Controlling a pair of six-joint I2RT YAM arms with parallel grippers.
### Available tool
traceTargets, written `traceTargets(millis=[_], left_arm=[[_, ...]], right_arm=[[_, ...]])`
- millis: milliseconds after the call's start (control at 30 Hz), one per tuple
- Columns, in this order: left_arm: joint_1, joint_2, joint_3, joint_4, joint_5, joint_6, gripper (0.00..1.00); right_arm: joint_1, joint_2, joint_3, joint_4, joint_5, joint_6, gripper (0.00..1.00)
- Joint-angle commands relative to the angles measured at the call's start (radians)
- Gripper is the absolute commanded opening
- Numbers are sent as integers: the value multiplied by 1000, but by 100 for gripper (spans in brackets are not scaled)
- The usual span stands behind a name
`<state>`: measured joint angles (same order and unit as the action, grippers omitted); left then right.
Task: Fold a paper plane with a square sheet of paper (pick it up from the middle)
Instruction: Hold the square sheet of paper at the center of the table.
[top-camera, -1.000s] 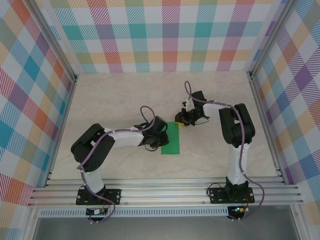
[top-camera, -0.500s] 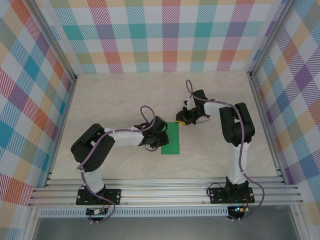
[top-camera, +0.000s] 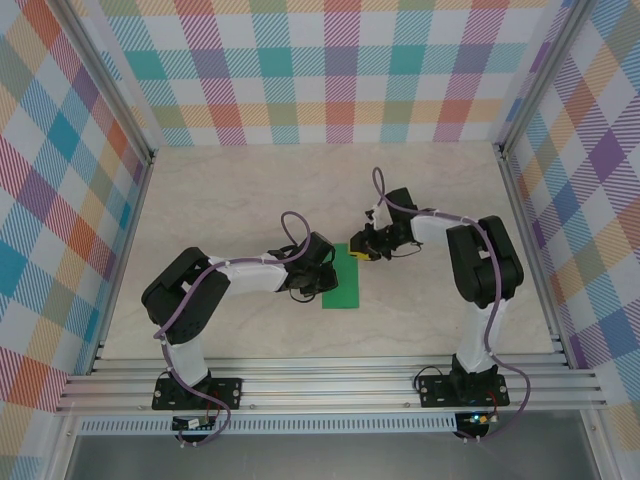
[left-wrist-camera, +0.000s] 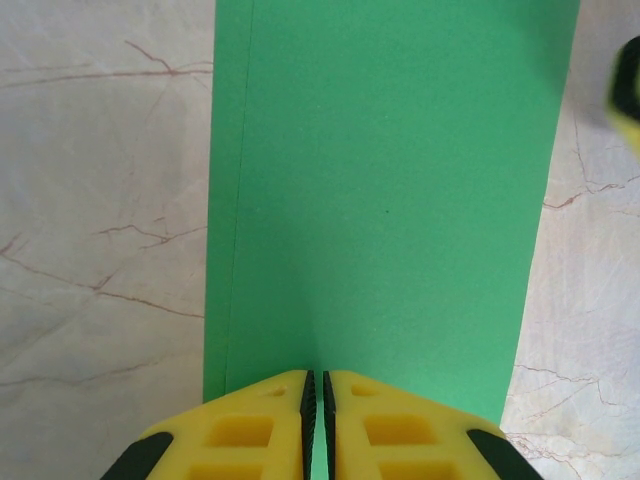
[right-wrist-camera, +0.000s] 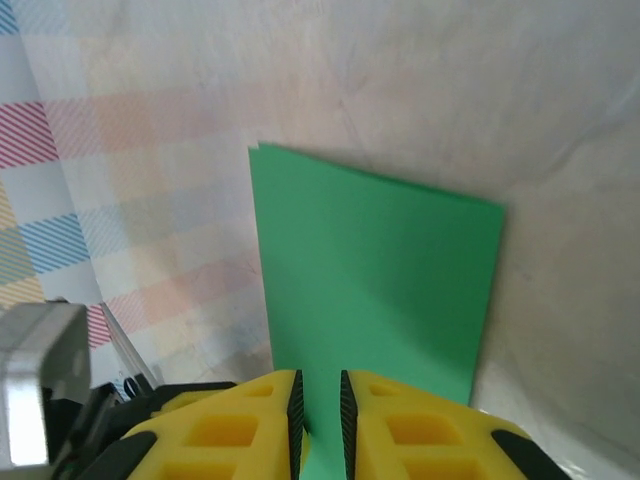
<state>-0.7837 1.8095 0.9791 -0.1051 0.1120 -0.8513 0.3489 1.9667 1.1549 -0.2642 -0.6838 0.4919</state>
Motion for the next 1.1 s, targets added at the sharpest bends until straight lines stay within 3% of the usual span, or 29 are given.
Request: traceTargets(millis=[0,133,300,567,767,1067], left_arm=[[-9,13,3,-58,-8,4,14],[-8,10,4,-60,-9,5,15],[-9,10,1,-59,-10,5,15],[-10,5,-2,-59,-8,6,15],[-11,7,-4,-54,-7,7,15],[-10,9,-2,-54,-4,9,15]], right_arm=[[18,43,-6,-9,26,-21,20],[19,58,-7,-49,103,-48,20],[19,64,5,-70,107,-62,21],[19,-73,-62,-35,22,-55,21],[19,-66,-147,50,-35,-13,21],[25,-82,-174,-7,20,-73,20]])
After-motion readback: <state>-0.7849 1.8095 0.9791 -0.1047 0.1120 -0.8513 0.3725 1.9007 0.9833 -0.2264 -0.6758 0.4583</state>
